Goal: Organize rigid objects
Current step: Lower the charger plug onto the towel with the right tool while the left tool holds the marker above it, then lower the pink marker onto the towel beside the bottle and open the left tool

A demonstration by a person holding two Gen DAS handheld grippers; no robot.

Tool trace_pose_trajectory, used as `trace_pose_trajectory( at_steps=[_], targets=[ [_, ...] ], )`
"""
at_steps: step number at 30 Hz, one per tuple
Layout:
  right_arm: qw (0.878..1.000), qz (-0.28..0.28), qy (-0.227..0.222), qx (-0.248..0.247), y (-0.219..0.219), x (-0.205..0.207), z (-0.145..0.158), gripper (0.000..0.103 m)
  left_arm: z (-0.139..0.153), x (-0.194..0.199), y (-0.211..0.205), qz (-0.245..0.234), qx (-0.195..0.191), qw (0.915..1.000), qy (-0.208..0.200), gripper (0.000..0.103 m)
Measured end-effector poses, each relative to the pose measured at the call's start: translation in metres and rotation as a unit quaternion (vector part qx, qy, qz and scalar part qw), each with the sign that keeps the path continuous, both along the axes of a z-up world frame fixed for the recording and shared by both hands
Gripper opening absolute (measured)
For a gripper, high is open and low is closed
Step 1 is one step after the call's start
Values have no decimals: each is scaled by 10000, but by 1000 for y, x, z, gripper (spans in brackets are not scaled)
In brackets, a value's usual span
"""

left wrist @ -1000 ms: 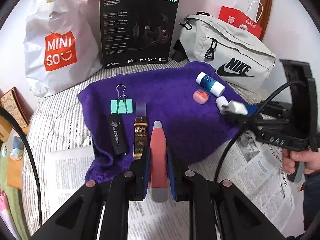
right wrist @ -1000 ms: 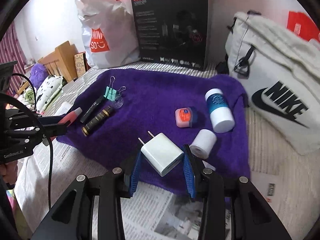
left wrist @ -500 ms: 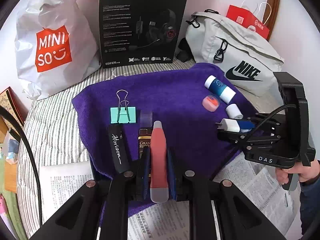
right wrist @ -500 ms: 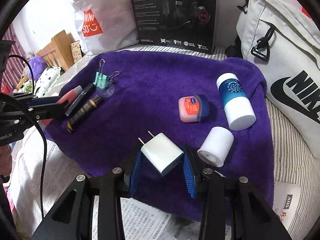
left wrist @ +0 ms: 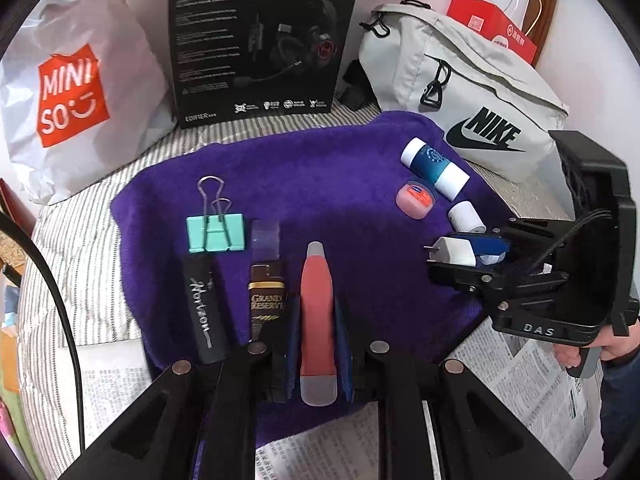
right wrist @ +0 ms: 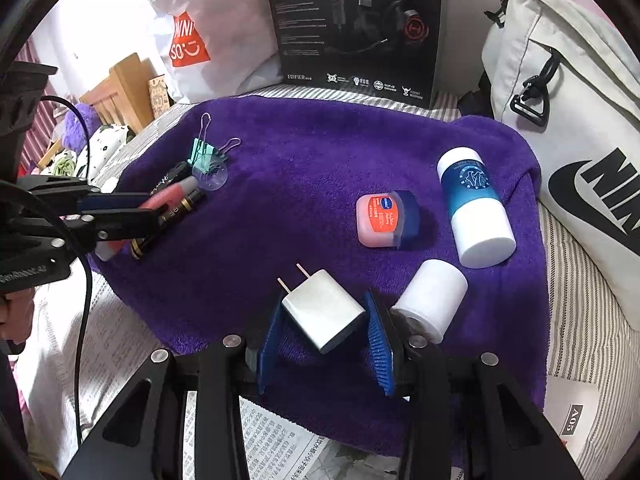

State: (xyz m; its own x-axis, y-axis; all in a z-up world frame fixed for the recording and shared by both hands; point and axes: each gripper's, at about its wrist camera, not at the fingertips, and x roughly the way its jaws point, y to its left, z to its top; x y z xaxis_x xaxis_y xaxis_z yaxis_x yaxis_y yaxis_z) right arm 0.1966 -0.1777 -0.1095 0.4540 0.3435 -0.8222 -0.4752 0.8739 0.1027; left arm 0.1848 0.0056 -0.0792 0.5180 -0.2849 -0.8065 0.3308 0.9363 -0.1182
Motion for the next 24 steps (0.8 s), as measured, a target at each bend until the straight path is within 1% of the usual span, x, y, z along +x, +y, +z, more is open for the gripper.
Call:
trace_pose_trajectory(
  at_steps=[1, 3, 5, 15, 24],
  targets=[
    [10000, -1, 21, 18, -1, 0, 0, 43, -1, 2, -2, -14, 1, 10000, 20, 17],
    [10000, -20, 41, 2, -4, 0, 1, 48, -4, 6, -5, -24, 6, 10000, 61, 17],
    [10000, -23, 64, -30, -7, -1, 2, 49, -5, 9, -9, -51, 3, 9999, 87, 17],
    [9998, -36, -52, -164, -22, -15, 14, 49, -23, 26, -25, -105, 181, 9993, 307, 17],
    [9997, -208, -132, -87, -38, -25, 22, 49, -23, 24, -30, -121, 262, 9993, 255, 17]
  ],
)
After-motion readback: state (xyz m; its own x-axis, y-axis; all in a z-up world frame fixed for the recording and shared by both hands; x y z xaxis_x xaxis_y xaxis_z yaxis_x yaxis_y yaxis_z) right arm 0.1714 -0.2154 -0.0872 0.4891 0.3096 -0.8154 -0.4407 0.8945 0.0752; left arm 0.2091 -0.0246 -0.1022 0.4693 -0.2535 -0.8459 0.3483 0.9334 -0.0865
